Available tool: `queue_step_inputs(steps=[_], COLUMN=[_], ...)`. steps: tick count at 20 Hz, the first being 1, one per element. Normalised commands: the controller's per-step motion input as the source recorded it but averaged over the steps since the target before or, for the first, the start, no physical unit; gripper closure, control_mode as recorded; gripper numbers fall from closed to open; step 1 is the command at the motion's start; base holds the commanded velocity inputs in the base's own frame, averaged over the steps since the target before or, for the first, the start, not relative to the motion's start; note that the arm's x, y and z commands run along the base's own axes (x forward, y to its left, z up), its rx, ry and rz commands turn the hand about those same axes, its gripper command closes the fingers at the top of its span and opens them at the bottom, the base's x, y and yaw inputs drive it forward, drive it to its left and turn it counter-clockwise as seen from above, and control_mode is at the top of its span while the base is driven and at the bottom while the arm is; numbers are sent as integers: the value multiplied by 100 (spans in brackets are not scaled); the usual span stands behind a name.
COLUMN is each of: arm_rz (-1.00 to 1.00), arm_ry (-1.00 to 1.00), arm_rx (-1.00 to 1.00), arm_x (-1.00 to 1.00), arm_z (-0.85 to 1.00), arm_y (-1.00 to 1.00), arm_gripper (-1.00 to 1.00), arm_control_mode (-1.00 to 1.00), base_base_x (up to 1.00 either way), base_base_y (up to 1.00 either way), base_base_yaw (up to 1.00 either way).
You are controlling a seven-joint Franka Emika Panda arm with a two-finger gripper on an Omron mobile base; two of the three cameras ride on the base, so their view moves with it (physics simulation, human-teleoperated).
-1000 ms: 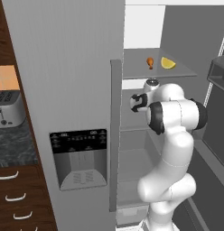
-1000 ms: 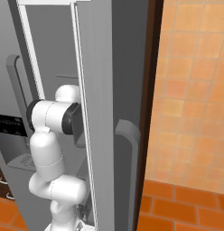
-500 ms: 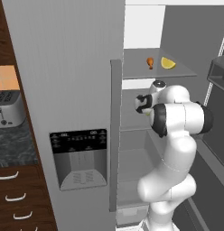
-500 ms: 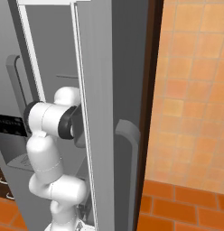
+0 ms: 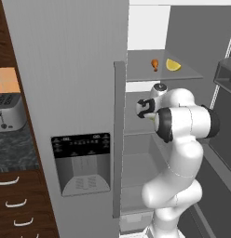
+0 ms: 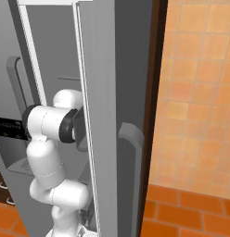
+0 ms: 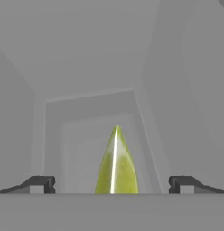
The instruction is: Place one lemon wedge and one chicken drumstick in each tupperware on the nearby counter, to pack two identical lunches.
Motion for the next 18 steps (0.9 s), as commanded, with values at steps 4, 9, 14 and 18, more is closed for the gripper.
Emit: queue_step_inputs(steps=[4, 9, 14, 18], arm_rz=[0, 0, 0, 0], arm_ry=[0, 0, 0, 0], arm_rx=[0, 0, 0, 0], arm_x=[-22, 0, -8, -32], arm_z=[-3, -23, -21, -2], arm_y=[0, 10, 7, 0], arm_gripper=[-100, 100, 100, 100], arm_control_mode=[-100, -100, -100, -100], base_base_x=[0, 0, 0, 0], base_base_y=[0, 0, 0, 0], base_base_yaw=[0, 0, 0, 0])
